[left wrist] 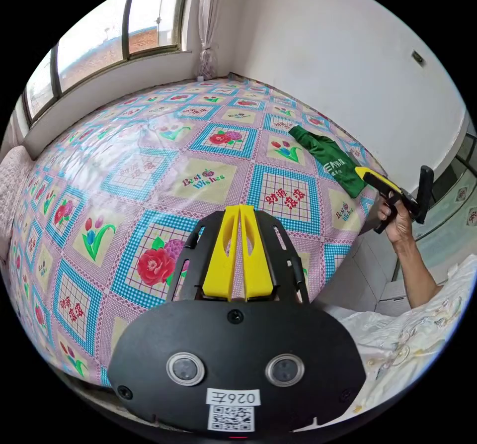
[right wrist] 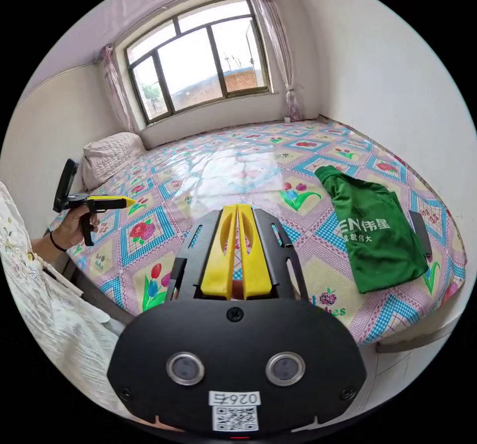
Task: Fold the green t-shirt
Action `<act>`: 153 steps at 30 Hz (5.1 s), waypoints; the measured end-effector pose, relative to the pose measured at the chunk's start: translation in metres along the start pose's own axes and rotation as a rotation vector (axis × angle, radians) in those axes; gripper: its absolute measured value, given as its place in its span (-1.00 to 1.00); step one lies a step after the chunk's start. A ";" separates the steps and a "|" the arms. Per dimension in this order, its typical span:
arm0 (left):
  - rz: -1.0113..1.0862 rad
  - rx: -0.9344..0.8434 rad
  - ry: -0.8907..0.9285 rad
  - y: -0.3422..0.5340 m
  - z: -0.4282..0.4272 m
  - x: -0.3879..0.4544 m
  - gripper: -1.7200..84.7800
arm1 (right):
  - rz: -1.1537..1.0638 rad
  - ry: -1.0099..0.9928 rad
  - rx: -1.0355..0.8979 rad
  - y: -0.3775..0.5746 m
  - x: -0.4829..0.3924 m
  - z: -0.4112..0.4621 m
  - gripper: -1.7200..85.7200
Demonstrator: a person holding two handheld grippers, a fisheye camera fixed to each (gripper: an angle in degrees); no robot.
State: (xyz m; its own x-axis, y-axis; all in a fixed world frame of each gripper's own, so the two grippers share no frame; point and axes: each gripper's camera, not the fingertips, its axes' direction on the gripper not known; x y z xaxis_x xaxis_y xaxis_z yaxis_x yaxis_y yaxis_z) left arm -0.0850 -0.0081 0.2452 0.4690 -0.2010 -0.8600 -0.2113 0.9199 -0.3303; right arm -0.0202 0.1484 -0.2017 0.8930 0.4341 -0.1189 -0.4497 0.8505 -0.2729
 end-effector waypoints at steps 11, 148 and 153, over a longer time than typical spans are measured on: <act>0.081 0.251 0.227 0.109 -0.104 -0.016 -0.98 | 0.136 -0.475 0.415 0.060 -0.029 -0.069 -0.99; -0.050 -0.318 0.130 -0.095 -0.006 0.080 -0.98 | 0.469 0.284 -0.269 0.021 0.105 0.010 -0.97; -0.039 -0.317 0.165 -0.109 0.010 0.086 -0.98 | 0.450 0.296 -0.278 0.020 0.111 0.012 -0.96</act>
State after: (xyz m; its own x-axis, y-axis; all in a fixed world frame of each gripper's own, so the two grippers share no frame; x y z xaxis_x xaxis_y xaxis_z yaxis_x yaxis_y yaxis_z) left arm -0.0134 -0.1223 0.2111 0.3428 -0.3089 -0.8872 -0.4637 0.7657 -0.4457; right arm 0.0693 0.2171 -0.2086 0.6013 0.5981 -0.5298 -0.7984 0.4758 -0.3691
